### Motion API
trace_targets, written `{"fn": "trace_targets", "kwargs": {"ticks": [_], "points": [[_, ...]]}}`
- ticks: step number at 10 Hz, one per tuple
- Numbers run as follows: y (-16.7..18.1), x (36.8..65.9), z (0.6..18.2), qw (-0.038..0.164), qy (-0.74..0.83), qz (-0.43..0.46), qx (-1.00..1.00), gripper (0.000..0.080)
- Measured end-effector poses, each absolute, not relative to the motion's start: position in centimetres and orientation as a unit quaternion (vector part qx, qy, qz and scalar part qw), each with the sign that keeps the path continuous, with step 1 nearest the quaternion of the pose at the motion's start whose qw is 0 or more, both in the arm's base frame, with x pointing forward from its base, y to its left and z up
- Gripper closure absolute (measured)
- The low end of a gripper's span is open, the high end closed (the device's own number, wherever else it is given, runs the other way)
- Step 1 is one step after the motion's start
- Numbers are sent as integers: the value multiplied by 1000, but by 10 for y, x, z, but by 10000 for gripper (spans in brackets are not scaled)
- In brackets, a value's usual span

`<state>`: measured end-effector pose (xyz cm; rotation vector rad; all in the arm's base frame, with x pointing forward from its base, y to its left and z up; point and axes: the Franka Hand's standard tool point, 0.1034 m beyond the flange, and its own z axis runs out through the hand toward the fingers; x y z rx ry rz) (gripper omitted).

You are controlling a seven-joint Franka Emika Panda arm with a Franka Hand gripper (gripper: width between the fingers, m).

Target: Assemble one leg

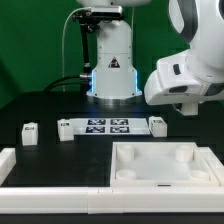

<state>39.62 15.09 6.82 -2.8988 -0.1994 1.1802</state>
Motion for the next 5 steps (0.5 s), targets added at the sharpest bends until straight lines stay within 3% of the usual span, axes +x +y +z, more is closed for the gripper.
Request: {"fn": "trace_targets", "kwargs": {"ticks": [3,5], "points": [[150,406,67,15,-61,212,-975,509],[138,421,78,22,-64,129,-989,509]]}}
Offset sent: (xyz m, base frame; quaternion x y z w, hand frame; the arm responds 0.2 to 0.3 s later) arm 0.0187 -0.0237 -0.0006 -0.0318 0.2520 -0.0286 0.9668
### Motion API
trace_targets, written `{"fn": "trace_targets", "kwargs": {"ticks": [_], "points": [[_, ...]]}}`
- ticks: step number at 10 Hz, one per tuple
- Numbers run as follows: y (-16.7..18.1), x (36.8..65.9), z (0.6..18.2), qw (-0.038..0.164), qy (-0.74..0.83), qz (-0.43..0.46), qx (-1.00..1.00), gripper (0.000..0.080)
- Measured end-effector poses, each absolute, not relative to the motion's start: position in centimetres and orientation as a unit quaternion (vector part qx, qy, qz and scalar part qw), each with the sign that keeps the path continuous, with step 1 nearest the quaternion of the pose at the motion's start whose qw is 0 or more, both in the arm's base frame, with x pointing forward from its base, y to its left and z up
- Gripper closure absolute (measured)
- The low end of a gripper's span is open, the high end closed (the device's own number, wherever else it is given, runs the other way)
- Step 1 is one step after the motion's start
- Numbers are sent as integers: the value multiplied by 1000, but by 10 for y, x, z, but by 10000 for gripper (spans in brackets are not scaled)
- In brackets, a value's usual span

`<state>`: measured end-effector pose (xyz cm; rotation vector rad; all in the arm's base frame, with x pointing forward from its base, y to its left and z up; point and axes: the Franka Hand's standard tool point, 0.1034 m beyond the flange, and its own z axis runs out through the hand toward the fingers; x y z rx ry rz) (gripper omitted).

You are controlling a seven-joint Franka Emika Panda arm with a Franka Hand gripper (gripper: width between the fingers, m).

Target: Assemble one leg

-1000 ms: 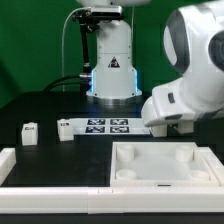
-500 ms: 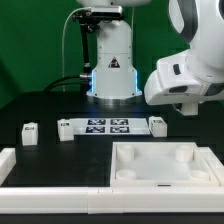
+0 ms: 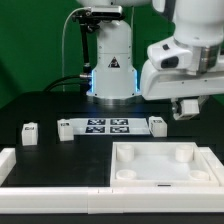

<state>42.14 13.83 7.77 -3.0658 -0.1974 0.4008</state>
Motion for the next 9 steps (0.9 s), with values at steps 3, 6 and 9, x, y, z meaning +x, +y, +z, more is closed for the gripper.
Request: {"fn": "trace_targets", "kwargs": {"ticks": [3,6,9], "points": [[126,454,95,32,-67,18,-997,509],[127,463,95,46,-67,-120,-989,509],[124,488,99,43,-107,-150,-982,509]]}}
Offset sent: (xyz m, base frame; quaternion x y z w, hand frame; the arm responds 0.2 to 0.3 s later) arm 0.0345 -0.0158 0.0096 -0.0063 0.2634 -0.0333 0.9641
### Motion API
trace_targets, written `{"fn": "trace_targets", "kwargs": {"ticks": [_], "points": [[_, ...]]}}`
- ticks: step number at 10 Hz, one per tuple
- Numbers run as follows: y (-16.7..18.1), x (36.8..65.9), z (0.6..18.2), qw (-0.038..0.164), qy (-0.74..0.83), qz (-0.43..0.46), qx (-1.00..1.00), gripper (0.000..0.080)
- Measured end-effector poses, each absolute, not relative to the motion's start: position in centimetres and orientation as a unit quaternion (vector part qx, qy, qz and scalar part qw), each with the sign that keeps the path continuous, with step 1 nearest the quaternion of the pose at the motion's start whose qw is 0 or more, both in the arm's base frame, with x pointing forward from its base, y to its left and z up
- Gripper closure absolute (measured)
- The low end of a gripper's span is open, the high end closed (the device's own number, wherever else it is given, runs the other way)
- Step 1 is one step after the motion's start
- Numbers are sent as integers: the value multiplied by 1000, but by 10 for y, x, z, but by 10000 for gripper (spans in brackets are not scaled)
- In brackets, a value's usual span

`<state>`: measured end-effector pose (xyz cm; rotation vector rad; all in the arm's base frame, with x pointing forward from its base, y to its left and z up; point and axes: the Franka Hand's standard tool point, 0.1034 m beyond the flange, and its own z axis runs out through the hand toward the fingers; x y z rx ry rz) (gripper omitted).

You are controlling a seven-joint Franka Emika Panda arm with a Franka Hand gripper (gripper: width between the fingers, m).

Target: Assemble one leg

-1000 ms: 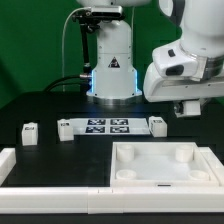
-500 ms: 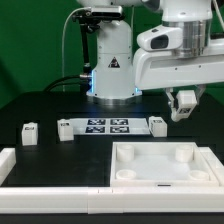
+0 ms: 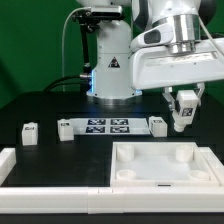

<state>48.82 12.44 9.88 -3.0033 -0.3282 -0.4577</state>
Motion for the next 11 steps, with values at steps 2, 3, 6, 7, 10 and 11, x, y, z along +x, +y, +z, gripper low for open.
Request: {"fn": "trace_targets", "kwargs": {"ticks": [2,3,6,7,10,11], "points": [[126,531,100,44,-121,-170,-977,509],[127,545,100,46,-118,-188,-974,509],[128,547,100,45,-127,-197,-971,509],[128,547,100,45,-127,-197,-971,509],[117,582,98,38,-153,-187,-970,509],[117,599,96,39,-152,-193,-969,509]]}}
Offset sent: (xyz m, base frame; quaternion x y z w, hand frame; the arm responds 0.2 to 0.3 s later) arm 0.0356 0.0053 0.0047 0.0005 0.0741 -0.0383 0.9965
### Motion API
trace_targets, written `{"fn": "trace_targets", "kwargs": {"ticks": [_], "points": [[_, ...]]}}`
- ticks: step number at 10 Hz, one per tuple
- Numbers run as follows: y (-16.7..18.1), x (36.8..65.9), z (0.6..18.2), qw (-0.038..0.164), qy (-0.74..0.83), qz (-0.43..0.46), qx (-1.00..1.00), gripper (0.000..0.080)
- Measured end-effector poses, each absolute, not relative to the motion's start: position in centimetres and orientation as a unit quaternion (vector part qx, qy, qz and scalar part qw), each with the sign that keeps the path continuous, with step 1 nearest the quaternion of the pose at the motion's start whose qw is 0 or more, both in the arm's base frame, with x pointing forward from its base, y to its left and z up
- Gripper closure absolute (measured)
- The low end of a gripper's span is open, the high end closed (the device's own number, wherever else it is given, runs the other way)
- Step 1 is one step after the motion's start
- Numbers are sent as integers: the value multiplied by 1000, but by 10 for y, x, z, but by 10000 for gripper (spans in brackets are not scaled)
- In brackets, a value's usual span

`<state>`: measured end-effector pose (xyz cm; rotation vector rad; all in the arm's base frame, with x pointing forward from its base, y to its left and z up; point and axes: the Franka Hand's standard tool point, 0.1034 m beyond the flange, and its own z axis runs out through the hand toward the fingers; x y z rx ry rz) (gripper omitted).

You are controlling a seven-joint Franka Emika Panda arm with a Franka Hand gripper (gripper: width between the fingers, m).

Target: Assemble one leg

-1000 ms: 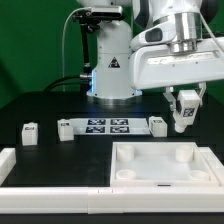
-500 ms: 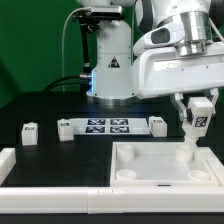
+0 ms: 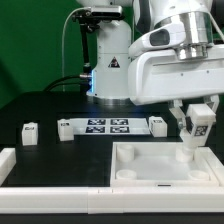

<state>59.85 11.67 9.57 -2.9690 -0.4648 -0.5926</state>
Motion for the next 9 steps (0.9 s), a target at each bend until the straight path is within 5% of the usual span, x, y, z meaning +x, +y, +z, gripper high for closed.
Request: {"fn": "trace_targets", "kwargs": {"ticks": [9], "points": [[113,616,84,34,-147,-274,-950,509]]}}
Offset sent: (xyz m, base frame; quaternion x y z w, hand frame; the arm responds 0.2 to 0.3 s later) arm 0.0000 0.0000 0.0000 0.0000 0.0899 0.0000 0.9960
